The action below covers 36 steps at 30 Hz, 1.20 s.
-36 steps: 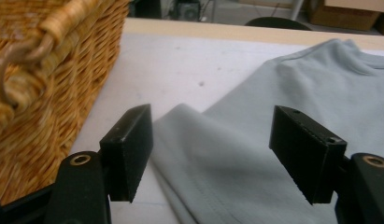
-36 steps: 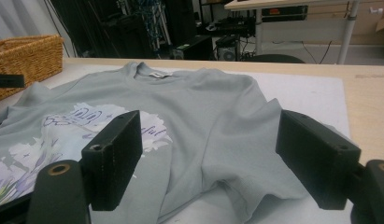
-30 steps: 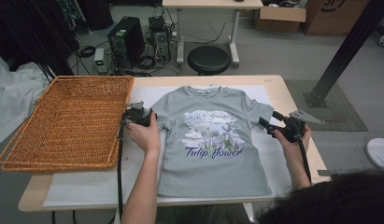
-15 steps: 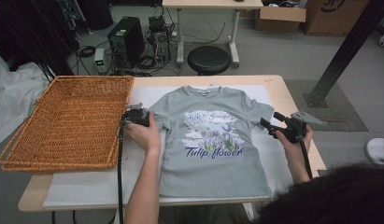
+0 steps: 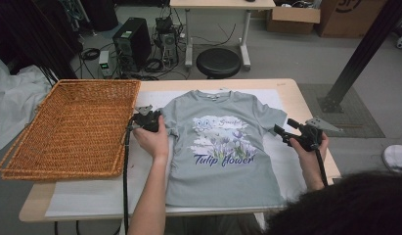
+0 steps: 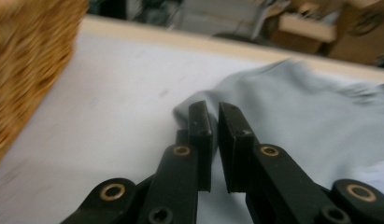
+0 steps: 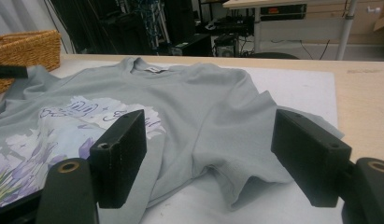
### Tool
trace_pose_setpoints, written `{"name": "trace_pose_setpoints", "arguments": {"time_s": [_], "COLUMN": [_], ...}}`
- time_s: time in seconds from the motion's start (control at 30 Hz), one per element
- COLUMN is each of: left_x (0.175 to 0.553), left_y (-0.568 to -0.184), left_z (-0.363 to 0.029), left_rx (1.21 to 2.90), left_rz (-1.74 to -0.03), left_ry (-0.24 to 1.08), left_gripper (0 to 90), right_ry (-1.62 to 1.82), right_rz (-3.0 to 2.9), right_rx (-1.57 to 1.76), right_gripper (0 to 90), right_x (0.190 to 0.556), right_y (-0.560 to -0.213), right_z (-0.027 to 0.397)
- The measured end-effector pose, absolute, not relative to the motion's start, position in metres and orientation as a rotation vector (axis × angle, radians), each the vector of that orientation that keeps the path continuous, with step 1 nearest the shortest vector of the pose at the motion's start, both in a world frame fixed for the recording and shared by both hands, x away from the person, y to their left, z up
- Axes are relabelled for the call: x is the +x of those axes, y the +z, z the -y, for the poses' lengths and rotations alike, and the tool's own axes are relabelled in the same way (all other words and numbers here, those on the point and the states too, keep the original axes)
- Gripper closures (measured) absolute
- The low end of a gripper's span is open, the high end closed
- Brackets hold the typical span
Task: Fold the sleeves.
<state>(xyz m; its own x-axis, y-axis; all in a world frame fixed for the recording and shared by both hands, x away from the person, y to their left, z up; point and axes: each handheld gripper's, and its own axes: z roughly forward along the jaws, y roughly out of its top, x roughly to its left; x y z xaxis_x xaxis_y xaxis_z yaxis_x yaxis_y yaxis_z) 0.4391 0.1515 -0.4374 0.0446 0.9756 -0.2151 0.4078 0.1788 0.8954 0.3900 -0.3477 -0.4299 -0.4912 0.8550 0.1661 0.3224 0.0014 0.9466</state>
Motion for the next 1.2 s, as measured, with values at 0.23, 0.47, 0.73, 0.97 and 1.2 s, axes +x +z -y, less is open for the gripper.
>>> {"name": "trace_pose_setpoints", "arguments": {"time_s": [0.23, 0.47, 0.73, 0.97, 1.2], "left_x": [0.429, 0.431, 0.439, 0.448, 0.451], "left_y": [-0.413, -0.42, -0.44, -0.452, -0.461], "left_z": [-0.115, -0.13, -0.155, -0.163, -0.164], "left_rx": [1.392, 1.428, 1.489, 1.491, 1.525], "left_rz": [-1.325, -1.477, -1.638, -1.684, -1.69], "left_ry": [0.722, 0.919, 0.891, 0.858, 0.828], "left_gripper": [86.8, 52.5, 44.5, 41.5, 71.9], "right_ry": [1.505, 1.508, 1.507, 1.505, 1.495], "right_rz": [-1.815, -1.81, -1.818, -1.827, -1.829], "right_rx": [1.212, 1.202, 1.208, 1.211, 1.212], "right_gripper": [27.2, 27.2, 27.3, 27.3, 27.7], "right_x": [0.388, 0.383, 0.384, 0.386, 0.386], "right_y": [-0.429, -0.426, -0.43, -0.432, -0.432], "right_z": [0.348, 0.349, 0.35, 0.349, 0.351]}}
